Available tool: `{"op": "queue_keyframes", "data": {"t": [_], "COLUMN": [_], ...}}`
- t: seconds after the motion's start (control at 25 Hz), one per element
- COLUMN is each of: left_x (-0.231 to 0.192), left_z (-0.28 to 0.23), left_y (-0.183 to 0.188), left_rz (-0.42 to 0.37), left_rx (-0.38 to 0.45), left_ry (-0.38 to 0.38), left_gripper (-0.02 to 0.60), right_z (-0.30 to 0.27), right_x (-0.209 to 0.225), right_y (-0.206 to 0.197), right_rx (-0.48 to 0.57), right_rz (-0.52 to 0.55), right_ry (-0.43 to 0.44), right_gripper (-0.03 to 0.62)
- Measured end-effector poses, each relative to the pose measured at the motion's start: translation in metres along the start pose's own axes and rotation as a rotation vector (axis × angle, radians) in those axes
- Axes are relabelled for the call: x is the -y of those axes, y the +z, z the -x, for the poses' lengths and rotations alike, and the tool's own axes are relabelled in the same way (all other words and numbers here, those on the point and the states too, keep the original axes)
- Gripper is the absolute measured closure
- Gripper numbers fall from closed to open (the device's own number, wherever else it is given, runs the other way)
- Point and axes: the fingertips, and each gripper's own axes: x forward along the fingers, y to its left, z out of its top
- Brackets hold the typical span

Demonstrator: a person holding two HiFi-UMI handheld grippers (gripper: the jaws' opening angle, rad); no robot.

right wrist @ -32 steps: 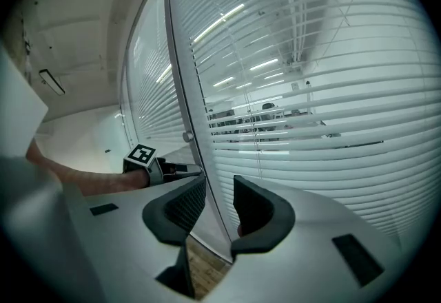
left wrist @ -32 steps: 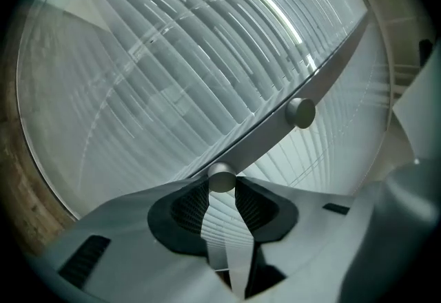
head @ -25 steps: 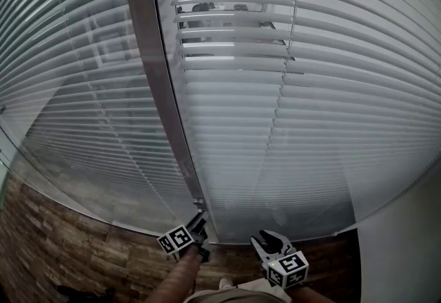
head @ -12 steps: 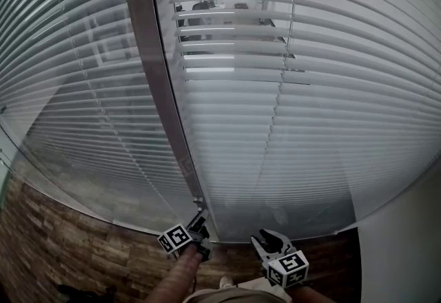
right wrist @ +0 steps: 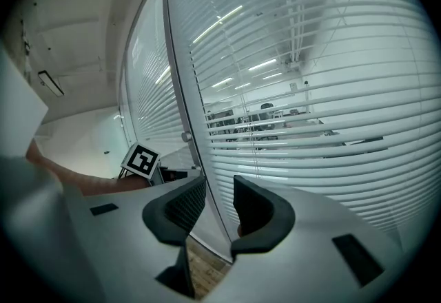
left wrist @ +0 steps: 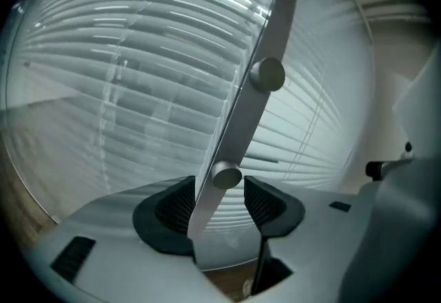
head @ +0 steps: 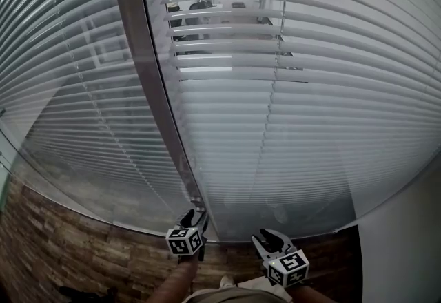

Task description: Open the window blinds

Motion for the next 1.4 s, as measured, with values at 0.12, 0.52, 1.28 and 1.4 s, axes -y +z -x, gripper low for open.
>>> {"op": "queue_keyframes", "data": {"t": [0.12,0.52,1.28,1.4], "left_x": [0.000,0.004,0.000,0.000], "left_z": [0.001,-0.004,-0.003,-0.004], "left_y": [0.001,0.010,0.009,0.009], "left_rz": [-0.078,-0.169,0.172,0.233], "left_rx": [-0.002,0.016,0.038,0.046], "left_ry": [0.050,0.108,0.002,-0.025], "left_gripper": [0.365,0.424,0.446,0.446], "right_z": [0.001,0.001,-0.007,-0.008], "right_x": [0.000,0.003,0.002,0.003], "right_y": [0.002,0.005,0.002,0.001], "right_rx": [0.003,0.012,0.008,-0.002], "right_rz": [-0.001,-0.005,-0.005,0.009], "right_ry": [-0.002,-0.010,0.004,0.000], "right_gripper": [0.473,0.473,0.473,0.473]}}
